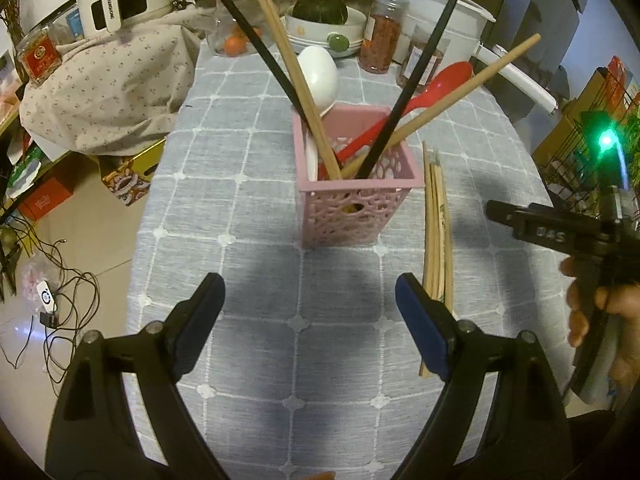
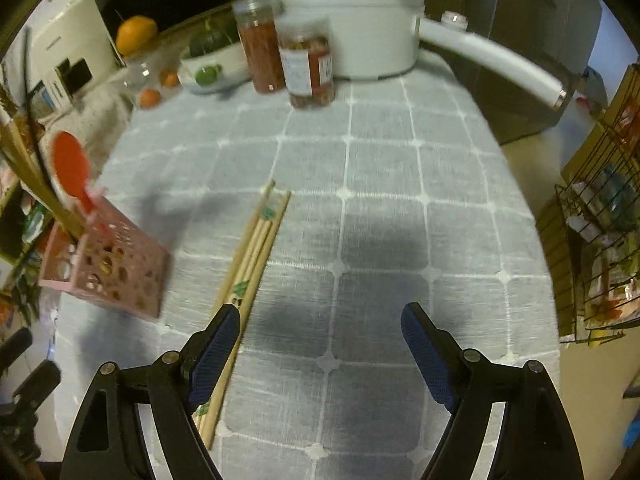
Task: Organize utensils
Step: 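Move both tools back toward the remaining wooden chopsticks, then grasp one wooden chopstick from the pile with the right tool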
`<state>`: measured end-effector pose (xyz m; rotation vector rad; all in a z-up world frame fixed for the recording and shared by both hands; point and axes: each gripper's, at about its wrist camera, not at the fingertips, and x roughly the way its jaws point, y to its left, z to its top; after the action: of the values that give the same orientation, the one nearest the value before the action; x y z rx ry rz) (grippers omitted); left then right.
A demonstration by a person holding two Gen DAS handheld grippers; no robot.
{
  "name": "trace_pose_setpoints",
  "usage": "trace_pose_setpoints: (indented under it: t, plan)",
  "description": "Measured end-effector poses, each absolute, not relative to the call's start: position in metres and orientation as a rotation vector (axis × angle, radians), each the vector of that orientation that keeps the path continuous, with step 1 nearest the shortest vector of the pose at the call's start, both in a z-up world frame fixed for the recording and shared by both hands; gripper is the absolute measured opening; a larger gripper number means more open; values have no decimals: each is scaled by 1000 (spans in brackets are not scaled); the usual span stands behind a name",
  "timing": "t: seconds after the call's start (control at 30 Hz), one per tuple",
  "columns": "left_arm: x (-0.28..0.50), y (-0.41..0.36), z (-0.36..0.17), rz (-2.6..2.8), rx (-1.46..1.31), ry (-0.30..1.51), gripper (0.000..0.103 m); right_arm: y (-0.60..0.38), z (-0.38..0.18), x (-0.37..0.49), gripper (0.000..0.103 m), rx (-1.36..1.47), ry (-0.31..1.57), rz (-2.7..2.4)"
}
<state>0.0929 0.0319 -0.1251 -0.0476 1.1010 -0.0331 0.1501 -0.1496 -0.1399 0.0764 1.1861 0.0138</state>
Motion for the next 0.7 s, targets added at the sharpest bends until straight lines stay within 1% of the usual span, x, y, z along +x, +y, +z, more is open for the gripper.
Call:
trace_pose_setpoints:
  t: [0.2, 0.27, 0.33, 0.4, 0.47, 0.53, 0.7]
  plan:
    - [99, 26, -126, -42, -51, 1119, 87, -145, -164, 167, 82, 130, 1211, 76]
    - [101, 25, -126, -44, -52, 1121, 87, -142, -170, 170, 75, 133, 1224, 81]
    - [103, 25, -126, -38, -50, 1119, 87, -139, -177, 173, 63, 134, 1240, 90]
    - [105, 26, -124, -33, -53, 1116, 87, -135, -181, 175, 59, 131, 1250, 104]
    - [106, 28, -124, -30, -62, 1115, 87, -131, -182, 177, 57, 116, 1244, 107]
    - [107, 29, -124, -30, -69, 1117, 87, -127, -183, 179, 52, 103, 1244, 115]
    - [108, 27, -121, -37, -60, 1106, 87, -119, -184, 184, 49, 61, 1248, 96]
